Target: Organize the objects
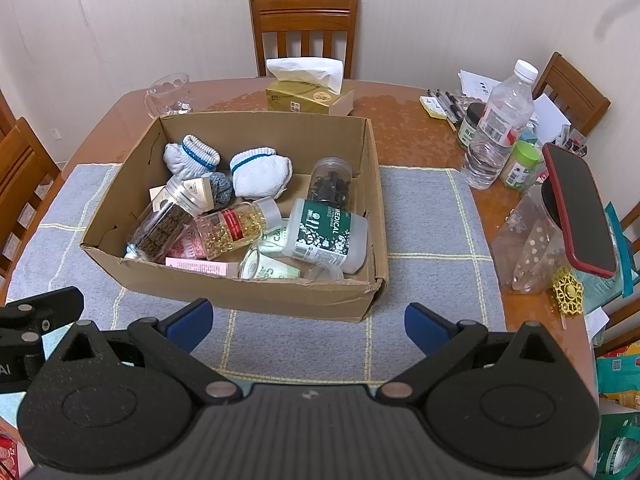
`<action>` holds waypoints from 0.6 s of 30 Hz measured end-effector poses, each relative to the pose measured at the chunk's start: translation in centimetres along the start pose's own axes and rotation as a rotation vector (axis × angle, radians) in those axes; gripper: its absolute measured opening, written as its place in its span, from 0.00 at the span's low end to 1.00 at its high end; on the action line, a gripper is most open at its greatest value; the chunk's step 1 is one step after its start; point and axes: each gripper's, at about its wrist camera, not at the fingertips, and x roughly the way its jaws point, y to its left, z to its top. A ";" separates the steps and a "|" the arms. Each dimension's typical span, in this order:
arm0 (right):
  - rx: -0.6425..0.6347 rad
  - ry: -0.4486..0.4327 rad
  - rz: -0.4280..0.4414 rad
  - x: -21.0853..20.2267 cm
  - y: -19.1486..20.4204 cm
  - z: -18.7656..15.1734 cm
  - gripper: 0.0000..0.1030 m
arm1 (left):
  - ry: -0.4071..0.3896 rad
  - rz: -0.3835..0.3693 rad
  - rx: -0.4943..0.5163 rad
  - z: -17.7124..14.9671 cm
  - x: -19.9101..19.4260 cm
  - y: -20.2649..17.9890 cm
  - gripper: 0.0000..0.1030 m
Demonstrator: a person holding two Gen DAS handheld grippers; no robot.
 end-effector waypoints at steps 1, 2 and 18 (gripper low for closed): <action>0.000 0.001 0.000 0.0 0.0 0.0 1.00 | 0.000 -0.001 0.000 0.0 0.0 -0.1 0.99; 0.000 0.001 0.000 0.0 0.0 0.0 1.00 | 0.000 -0.001 0.002 0.0 0.0 -0.1 0.99; 0.001 -0.001 0.001 -0.1 -0.1 0.0 1.00 | 0.003 0.004 0.005 0.0 -0.1 -0.3 0.99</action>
